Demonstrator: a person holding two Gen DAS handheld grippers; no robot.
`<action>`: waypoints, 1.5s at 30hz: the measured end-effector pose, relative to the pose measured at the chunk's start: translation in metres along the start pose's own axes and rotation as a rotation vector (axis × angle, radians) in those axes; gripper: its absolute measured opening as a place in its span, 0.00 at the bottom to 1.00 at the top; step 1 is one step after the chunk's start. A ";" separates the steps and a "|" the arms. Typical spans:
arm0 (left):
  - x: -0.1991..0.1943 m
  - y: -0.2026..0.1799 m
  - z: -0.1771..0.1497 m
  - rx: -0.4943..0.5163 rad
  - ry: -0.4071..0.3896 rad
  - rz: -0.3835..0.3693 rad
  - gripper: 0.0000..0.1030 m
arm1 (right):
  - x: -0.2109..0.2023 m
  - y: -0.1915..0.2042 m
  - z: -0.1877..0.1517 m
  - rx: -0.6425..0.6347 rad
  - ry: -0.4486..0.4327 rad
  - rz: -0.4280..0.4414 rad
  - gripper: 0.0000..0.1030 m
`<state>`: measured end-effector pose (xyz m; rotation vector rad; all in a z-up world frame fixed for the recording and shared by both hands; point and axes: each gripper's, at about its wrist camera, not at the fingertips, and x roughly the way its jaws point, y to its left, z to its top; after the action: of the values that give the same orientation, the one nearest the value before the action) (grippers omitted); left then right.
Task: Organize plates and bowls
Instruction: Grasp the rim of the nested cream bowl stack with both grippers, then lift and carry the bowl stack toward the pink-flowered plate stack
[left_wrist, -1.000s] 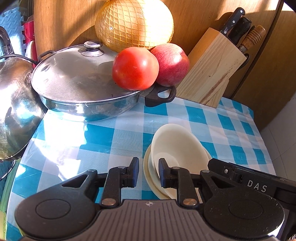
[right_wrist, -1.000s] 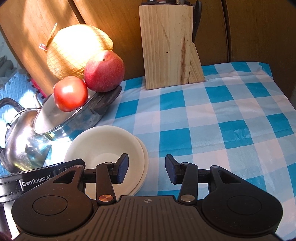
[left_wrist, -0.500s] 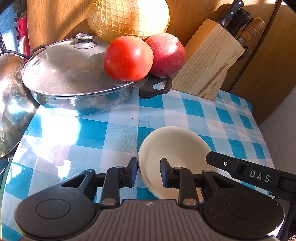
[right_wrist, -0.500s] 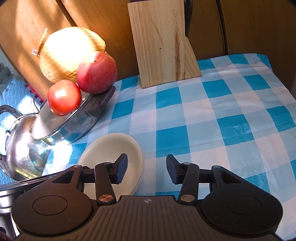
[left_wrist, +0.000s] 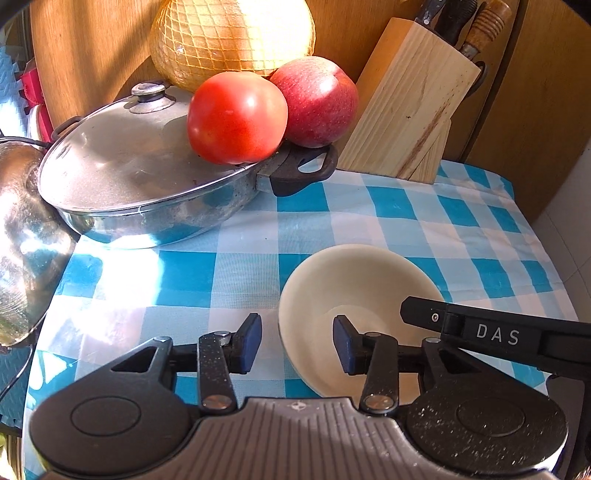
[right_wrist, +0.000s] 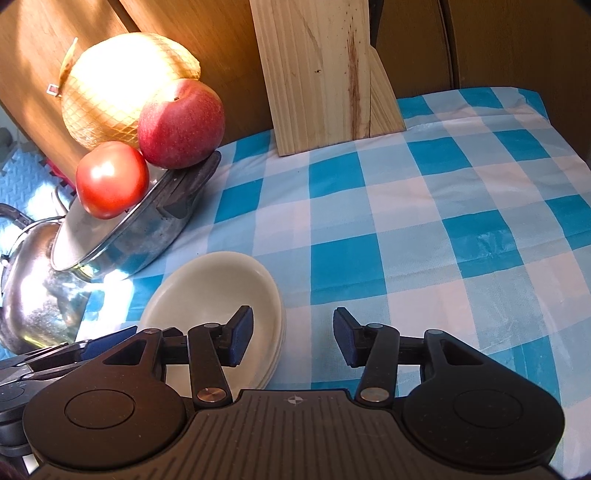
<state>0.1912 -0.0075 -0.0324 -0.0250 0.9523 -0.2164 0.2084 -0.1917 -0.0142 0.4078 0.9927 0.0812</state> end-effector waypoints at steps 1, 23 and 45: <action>0.001 0.000 0.000 0.003 0.004 0.003 0.35 | 0.001 0.000 0.000 0.001 0.004 0.000 0.55; 0.018 -0.004 -0.003 0.045 0.033 0.036 0.35 | 0.014 0.004 -0.002 -0.028 0.039 -0.018 0.53; 0.020 -0.007 -0.003 0.064 0.030 0.028 0.29 | 0.016 0.006 -0.003 -0.036 0.060 0.026 0.33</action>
<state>0.1986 -0.0184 -0.0491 0.0507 0.9746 -0.2221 0.2152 -0.1811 -0.0259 0.3874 1.0436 0.1352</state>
